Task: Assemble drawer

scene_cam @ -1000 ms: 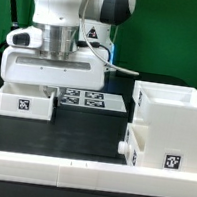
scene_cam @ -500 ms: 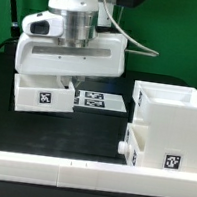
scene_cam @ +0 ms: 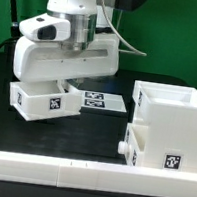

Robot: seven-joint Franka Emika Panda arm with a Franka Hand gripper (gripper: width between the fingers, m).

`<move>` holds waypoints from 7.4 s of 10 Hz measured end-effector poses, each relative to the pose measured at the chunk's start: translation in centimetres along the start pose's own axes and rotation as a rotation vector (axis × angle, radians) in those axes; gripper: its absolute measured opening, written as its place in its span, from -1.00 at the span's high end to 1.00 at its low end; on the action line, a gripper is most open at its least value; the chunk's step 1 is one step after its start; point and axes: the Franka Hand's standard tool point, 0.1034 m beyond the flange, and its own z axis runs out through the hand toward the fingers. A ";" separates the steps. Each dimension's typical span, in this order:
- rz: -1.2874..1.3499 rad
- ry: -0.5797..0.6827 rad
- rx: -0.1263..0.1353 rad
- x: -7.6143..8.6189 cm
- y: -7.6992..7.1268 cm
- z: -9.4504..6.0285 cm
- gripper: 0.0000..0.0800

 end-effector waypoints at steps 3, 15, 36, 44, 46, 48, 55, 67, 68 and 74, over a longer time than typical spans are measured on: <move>-0.352 0.006 -0.042 3.3 2.0 -1.9 0.89; -0.933 -0.048 -0.067 7.5 3.8 -2.4 0.89; -0.989 -0.031 -0.071 12.6 0.7 -1.9 0.89; -0.987 -0.030 -0.072 12.7 0.6 -2.0 0.89; -0.971 -0.029 -0.072 13.1 0.3 -2.0 0.89; -0.953 -0.046 -0.052 13.1 0.3 -1.8 0.89; -0.997 -0.054 -0.054 13.1 0.0 -1.8 0.89; -1.005 -0.100 -0.057 11.1 2.7 -7.5 -0.62; -1.033 -0.105 -0.059 10.0 4.2 -8.2 -0.62; -1.092 0.008 0.041 7.6 6.6 -6.2 -0.62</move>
Offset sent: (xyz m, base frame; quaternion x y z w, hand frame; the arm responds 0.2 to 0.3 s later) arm 0.0441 0.0108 0.0147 -0.0069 -0.0495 -0.2535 0.9661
